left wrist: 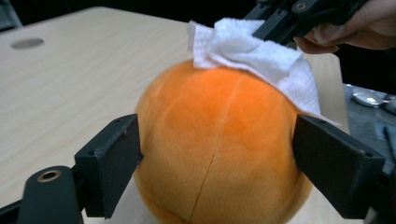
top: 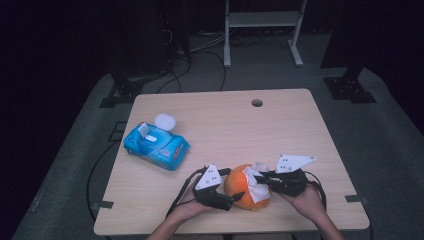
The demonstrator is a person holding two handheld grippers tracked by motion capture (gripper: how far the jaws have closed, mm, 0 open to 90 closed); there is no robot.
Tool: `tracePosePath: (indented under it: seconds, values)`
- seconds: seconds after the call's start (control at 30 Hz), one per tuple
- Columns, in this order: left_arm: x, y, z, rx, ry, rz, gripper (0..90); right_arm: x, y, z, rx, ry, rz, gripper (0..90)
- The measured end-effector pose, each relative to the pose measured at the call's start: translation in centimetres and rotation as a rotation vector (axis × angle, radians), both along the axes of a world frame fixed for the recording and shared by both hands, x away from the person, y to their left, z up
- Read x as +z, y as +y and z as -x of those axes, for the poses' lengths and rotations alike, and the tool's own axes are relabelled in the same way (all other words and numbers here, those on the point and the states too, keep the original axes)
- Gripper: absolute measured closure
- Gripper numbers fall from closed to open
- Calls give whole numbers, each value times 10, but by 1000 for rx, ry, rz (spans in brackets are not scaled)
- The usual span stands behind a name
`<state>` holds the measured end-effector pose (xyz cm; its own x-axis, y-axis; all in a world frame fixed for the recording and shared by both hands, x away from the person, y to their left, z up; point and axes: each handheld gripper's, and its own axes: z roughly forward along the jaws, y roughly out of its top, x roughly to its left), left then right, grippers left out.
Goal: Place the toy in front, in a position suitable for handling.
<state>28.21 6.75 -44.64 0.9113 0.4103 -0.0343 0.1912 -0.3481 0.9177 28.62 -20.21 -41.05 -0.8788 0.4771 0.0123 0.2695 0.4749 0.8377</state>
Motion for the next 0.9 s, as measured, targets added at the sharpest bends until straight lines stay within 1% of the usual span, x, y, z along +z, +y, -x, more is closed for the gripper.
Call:
tracePosePath:
  seconds: [0.07, 0.1, 0.13, 0.17, 0.2, 0.23, 0.3, 0.33, 0.37, 0.4, 0.43, 0.47, 0.5, 0.53, 0.57, 0.6, 0.63, 0.67, 0.73, 0.77, 0.8, 0.83, 0.87, 0.9]
  values:
    - [1, -1, 1, 5, -11, -7, 274, 1, 0, 0, -5, 0, -2, 827]
    - [3, -2, 3, 13, -18, -15, 319, 4, 2, 1, -9, -12, -5, 827]
    - [4, -4, 4, 22, -20, -14, 345, 8, 4, 4, -16, -30, -4, 827]
    - [6, -6, 5, 22, -32, -12, 357, 11, 6, 6, -16, -46, -14, 826]
    - [7, -9, 6, 22, -42, -11, 360, 14, 8, 8, -3, -55, -37, 826]
    - [8, -11, 7, 22, -54, -17, 359, 17, 11, 10, 7, -61, -49, 825]
    - [8, -11, 7, 22, -53, -17, 334, 17, 17, 12, 10, -87, -9, 826]
    - [6, -10, 5, 25, -46, -8, 303, 15, 17, 12, 14, -77, 1, 826]
    - [5, -8, 4, 36, -29, 2, 249, 12, 15, 10, 16, -61, 1, 827]
    - [4, -7, 2, 41, -4, 8, 182, 10, 14, 8, 14, -55, 12, 828]
    - [3, -7, 0, 44, 13, 4, 127, 8, 13, 7, 10, -55, 23, 828]
    - [2, -7, -1, 40, 17, -3, 92, 8, 11, 7, 10, -51, 20, 828]
    - [1, -7, 0, 37, 20, 0, 93, 9, 10, 7, 10, -50, 20, 828]
    - [1, -8, 0, 26, 24, 3, 119, 9, 9, 7, 10, -56, 26, 828]
    - [1, -9, 1, 23, 12, -4, 185, 10, 8, 7, 7, -54, 29, 828]
    - [2, -10, 3, 26, 1, -12, 227, 11, 8, 6, 5, -50, 29, 828]
    - [5, -11, 4, 31, -6, -16, 272, 12, 7, 6, 2, -45, 22, 827]
    - [7, -13, 6, 35, -14, -14, 302, 14, 7, 8, -3, -58, 10, 828]
    - [10, -16, 9, 33, -31, -10, 325, 21, 8, 12, 2, -81, -21, 828]
    - [12, -18, 11, 32, -45, -11, 331, 24, 10, 15, 16, -84, -49, 828]
    - [13, -21, 13, 32, -60, -12, 337, 26, 14, 17, 33, -89, -57, 828]
    - [14, -23, 15, 31, -77, -27, 342, 26, 18, 19, 42, -95, -37, 828]
    - [13, -22, 15, 33, -78, -29, 345, 26, 21, 19, 44, -109, -5, 828]
    - [12, -21, 14, 32, -72, -19, 345, 24, 21, 18, 46, -105, 4, 829]
